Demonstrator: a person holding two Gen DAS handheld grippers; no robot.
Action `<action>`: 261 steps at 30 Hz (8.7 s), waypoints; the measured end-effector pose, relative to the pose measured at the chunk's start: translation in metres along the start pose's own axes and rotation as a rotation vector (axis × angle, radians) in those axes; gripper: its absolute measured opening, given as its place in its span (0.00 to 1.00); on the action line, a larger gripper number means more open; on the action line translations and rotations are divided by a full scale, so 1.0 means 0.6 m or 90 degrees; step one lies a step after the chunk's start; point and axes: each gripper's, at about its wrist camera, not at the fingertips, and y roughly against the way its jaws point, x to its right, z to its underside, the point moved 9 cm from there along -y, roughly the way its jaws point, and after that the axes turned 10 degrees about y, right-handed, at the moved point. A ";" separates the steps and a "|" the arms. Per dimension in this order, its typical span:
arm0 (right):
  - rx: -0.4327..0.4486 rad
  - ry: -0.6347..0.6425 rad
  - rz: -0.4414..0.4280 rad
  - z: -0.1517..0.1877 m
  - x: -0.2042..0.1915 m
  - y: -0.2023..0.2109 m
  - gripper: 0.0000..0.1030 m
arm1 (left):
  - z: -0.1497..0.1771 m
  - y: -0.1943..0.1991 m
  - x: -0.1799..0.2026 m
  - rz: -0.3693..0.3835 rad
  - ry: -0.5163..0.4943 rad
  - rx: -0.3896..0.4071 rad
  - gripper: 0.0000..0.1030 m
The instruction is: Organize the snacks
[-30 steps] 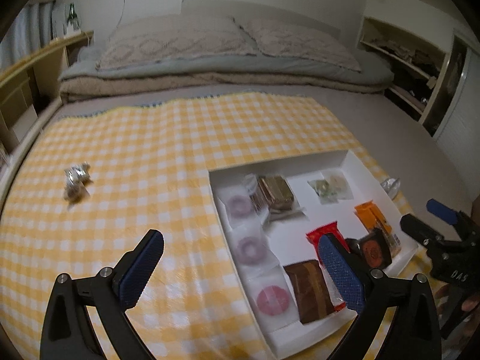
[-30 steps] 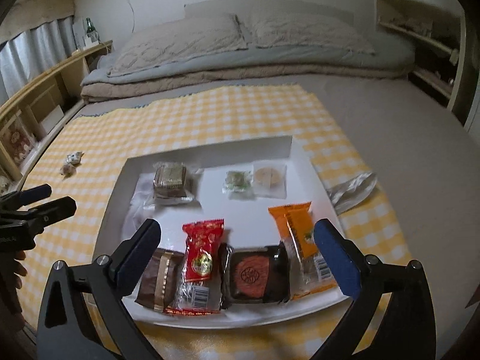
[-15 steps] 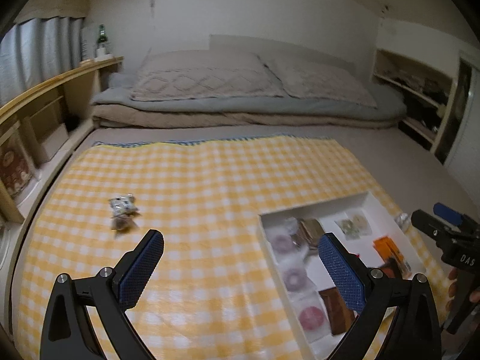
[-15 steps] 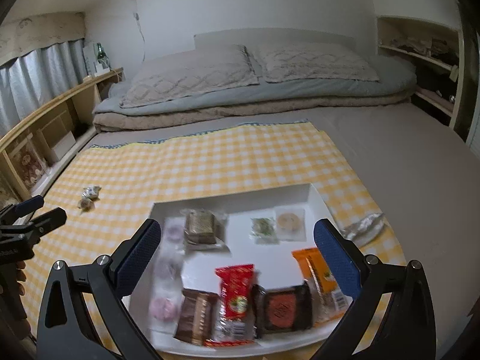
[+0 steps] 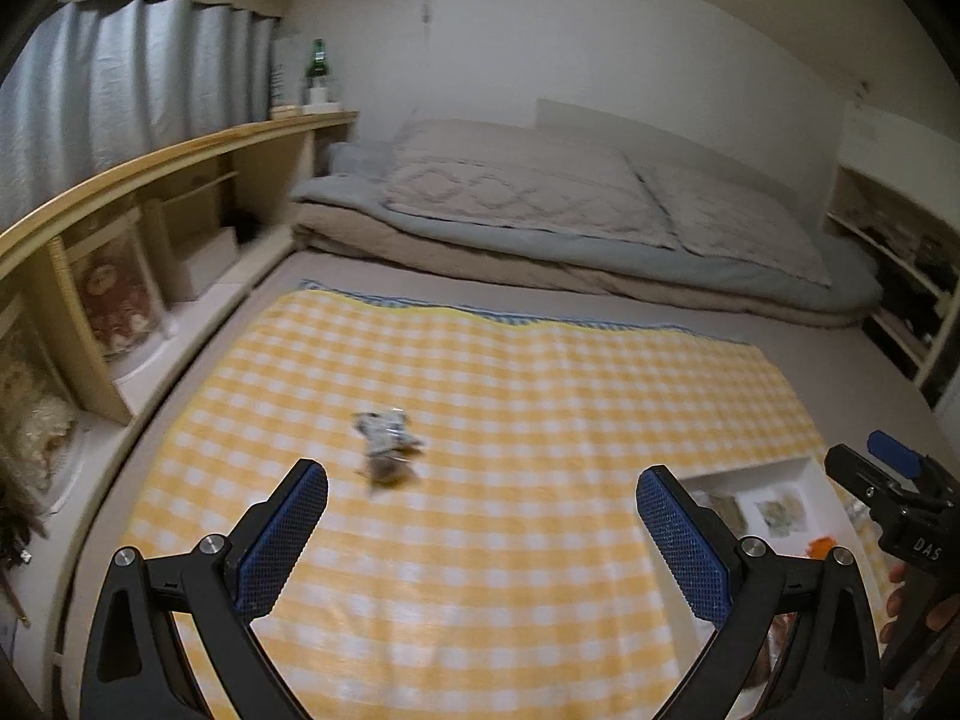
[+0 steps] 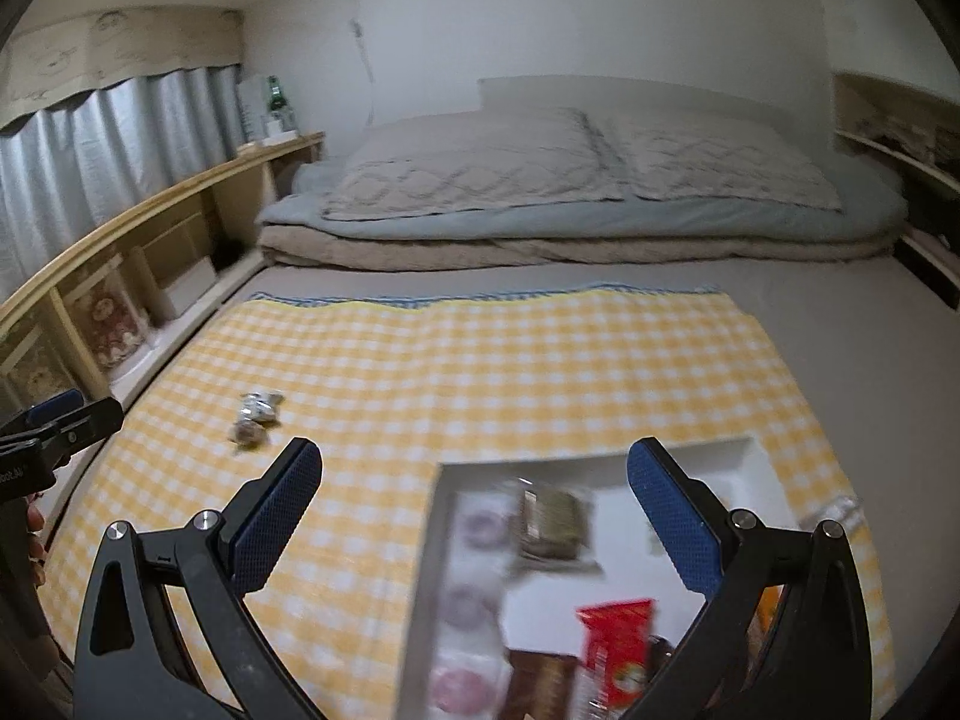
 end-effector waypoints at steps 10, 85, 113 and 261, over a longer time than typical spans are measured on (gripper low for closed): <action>0.006 0.017 -0.073 -0.077 -0.116 -0.076 1.00 | -0.074 -0.021 -0.109 -0.054 0.033 0.017 1.00; -0.219 0.118 -0.299 0.114 -0.353 -0.478 0.39 | -0.030 -0.602 -0.148 -0.056 0.028 -0.191 0.37; -0.050 0.078 -0.190 -0.067 -0.250 -0.208 0.38 | -0.071 -0.104 -0.050 -0.021 0.003 -0.008 0.36; 0.010 0.010 0.116 0.241 0.148 0.283 1.00 | 0.368 0.239 0.208 0.035 -0.114 0.028 1.00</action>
